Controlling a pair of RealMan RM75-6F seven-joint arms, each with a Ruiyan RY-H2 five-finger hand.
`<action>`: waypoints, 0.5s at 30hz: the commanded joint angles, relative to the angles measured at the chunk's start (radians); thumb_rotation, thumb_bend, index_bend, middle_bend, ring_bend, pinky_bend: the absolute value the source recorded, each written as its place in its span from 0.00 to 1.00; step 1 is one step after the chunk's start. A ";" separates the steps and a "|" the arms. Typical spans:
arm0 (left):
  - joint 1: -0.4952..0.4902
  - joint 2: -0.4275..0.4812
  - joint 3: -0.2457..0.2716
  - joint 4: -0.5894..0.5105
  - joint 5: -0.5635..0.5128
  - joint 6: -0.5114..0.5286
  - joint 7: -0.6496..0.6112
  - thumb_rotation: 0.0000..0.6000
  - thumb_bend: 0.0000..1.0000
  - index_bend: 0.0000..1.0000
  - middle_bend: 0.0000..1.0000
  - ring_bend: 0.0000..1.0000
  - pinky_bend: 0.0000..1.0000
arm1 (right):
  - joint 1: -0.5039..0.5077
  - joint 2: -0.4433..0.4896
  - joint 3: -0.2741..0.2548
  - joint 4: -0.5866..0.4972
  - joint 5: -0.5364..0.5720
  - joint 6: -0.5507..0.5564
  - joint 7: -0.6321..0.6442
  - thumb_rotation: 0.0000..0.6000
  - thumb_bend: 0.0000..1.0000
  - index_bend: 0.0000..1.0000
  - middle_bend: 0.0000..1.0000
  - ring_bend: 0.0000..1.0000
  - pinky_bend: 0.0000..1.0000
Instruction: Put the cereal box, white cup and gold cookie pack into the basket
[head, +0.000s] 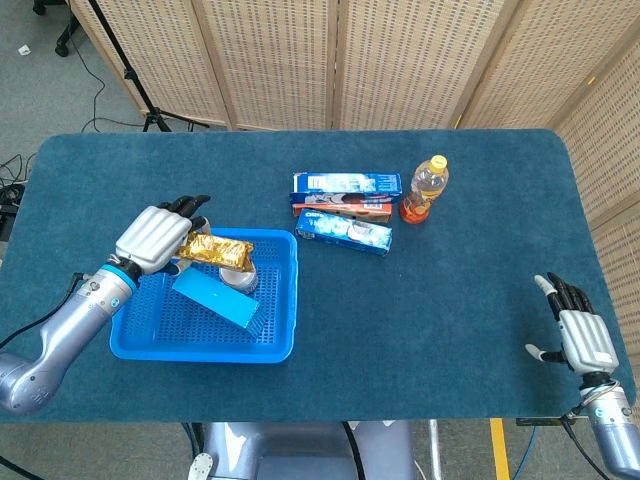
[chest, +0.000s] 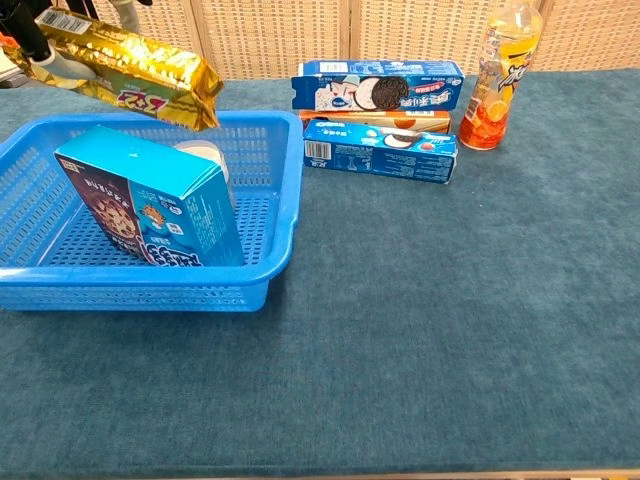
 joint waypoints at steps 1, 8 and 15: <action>-0.008 0.013 0.013 -0.007 0.007 -0.016 0.008 1.00 0.30 0.38 0.00 0.00 0.16 | 0.000 0.000 0.000 0.001 0.000 -0.001 0.000 1.00 0.16 0.00 0.00 0.00 0.05; -0.016 0.034 0.037 -0.018 0.020 -0.034 0.021 1.00 0.24 0.25 0.00 0.00 0.09 | 0.001 -0.003 0.000 0.003 0.000 -0.003 0.000 1.00 0.16 0.00 0.00 0.00 0.04; -0.011 0.049 0.040 -0.025 0.034 -0.036 -0.015 1.00 0.18 0.21 0.00 0.00 0.07 | 0.002 -0.003 -0.002 0.001 0.000 -0.006 -0.005 1.00 0.16 0.00 0.00 0.00 0.04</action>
